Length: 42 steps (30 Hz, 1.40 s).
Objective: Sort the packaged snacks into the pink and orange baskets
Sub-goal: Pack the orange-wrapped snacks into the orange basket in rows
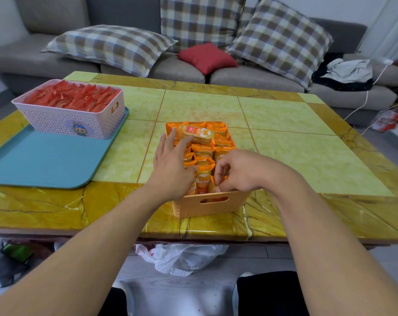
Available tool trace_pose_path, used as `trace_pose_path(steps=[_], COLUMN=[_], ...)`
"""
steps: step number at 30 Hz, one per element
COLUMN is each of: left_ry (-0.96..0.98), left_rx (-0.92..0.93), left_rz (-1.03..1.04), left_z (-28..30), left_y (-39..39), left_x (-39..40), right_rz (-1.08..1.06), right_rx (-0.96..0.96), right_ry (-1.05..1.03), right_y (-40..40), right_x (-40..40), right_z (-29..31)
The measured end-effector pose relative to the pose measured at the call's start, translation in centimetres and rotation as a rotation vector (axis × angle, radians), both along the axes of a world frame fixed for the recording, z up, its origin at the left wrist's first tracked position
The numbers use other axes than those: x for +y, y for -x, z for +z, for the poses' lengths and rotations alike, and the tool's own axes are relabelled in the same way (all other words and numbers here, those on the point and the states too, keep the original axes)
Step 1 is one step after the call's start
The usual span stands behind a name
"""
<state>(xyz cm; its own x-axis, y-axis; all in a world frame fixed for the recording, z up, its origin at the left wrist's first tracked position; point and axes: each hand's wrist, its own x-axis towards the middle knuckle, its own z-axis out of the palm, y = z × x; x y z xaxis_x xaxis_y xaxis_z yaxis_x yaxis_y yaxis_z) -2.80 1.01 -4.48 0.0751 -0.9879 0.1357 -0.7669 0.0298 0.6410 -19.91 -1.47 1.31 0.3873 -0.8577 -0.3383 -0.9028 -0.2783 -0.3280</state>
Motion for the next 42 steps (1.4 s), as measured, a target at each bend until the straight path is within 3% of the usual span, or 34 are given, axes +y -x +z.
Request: trace_pose_path(steps=[8,16,19,22,30,42], left_ry=[0.023,0.066,0.056,0.062,0.093,0.055], left_rx=[0.026,0.059,0.015,-0.051,-0.229,-0.193], left_rz=[0.006,-0.009,-0.011,-0.03,-0.113,-0.096], left_z=[-0.1,-0.2,-0.2,-0.4,-0.5,-0.4], left_y=[0.0,-0.2,-0.2,-0.3,-0.3,-0.3], left_x=[0.1,0.2,0.3,0.2,-0.2,-0.3], right_rz=[-0.028,-0.106,-0.235,-0.318,-0.103,-0.184], right_rx=[-0.195,-0.116,-0.171,-0.047,0.376,0.272], right_ry=[0.186,0.191,0.347,0.495,0.399,0.261], right_y=[-0.1,-0.8,1.1,1.9,-0.3,0.8], right_x=[0.9,0.4,-0.3,-0.7,-0.3,1.4], right_z=[0.4,-0.2,1.0,0.9,-0.7,2.8])
